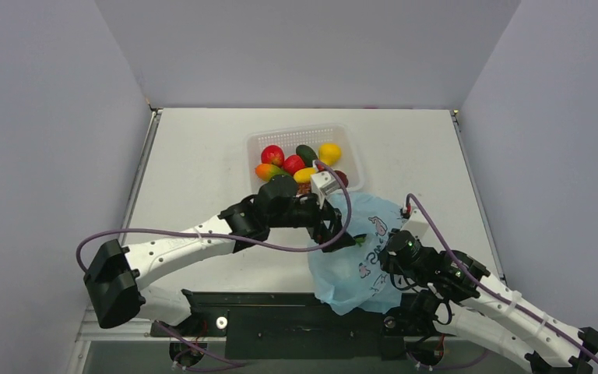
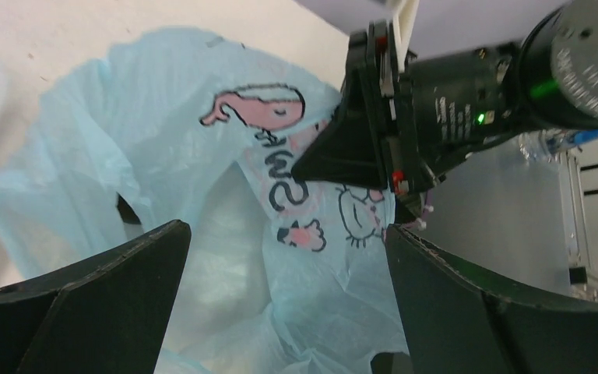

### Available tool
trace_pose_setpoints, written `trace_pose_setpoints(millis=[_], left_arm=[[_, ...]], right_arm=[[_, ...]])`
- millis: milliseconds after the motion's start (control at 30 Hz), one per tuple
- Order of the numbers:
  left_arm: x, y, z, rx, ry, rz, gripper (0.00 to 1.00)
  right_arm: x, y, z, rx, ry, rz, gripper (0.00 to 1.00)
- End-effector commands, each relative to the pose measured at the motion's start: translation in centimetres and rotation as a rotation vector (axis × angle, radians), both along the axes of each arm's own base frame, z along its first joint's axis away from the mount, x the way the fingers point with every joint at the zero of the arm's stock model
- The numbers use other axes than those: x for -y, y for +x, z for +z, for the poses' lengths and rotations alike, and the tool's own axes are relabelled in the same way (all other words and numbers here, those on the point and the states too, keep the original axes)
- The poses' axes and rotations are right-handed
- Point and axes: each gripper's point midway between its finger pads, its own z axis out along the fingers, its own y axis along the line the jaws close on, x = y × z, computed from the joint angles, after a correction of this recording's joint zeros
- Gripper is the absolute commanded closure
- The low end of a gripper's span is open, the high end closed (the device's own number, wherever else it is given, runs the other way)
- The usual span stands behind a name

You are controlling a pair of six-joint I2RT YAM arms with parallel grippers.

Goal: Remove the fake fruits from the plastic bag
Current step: Adjust the plastic bag at the center of the board.

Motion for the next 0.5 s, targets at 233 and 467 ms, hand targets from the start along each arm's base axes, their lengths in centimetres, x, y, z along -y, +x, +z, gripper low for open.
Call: trace_pose_setpoints(millis=[233, 467], left_arm=[[3.7, -5.5, -6.6, 0.08, 0.142, -0.05, 0.08], [4.2, -2.7, -11.6, -0.032, 0.262, 0.156, 0.1]], right_arm=[[1.4, 1.2, 1.2, 0.041, -0.077, -0.075, 0.98], [1.4, 1.5, 1.9, 0.061, -0.082, -0.072, 0.98]])
